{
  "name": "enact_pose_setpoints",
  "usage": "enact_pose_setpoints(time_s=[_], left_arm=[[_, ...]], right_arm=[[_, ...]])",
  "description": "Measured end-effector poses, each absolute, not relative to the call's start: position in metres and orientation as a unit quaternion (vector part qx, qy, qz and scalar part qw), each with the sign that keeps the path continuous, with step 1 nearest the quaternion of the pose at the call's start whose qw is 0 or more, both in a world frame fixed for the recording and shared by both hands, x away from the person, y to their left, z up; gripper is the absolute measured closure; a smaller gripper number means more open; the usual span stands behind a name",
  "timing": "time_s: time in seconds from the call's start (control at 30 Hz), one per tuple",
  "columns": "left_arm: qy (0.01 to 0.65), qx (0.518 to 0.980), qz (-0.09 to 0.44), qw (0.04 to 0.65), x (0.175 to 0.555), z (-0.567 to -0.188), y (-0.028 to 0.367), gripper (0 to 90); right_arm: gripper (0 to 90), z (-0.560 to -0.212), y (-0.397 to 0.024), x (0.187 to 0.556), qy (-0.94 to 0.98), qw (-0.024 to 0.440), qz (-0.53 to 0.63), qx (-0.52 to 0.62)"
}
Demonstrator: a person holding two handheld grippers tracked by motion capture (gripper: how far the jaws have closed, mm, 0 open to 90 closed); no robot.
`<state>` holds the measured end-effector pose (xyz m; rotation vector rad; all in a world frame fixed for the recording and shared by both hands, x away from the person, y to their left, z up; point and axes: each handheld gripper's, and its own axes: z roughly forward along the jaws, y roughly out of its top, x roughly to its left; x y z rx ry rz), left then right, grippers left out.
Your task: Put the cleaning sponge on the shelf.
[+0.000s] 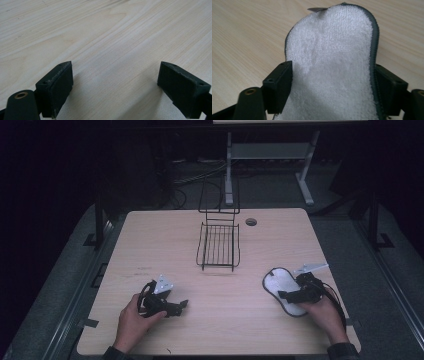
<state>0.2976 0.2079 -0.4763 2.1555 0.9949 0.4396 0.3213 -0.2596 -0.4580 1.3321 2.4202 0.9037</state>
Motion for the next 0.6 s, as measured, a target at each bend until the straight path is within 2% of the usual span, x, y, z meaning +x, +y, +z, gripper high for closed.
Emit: enact_pose_setpoints(time_s=[0.6], left_arm=[[0.385, 0.834, 0.170, 0.356, 0.298, -0.476, 0.208, 12.3]], right_arm=[[55.7, -0.435, -0.265, 0.313, 0.811, 0.123, 0.354, 0.449]])
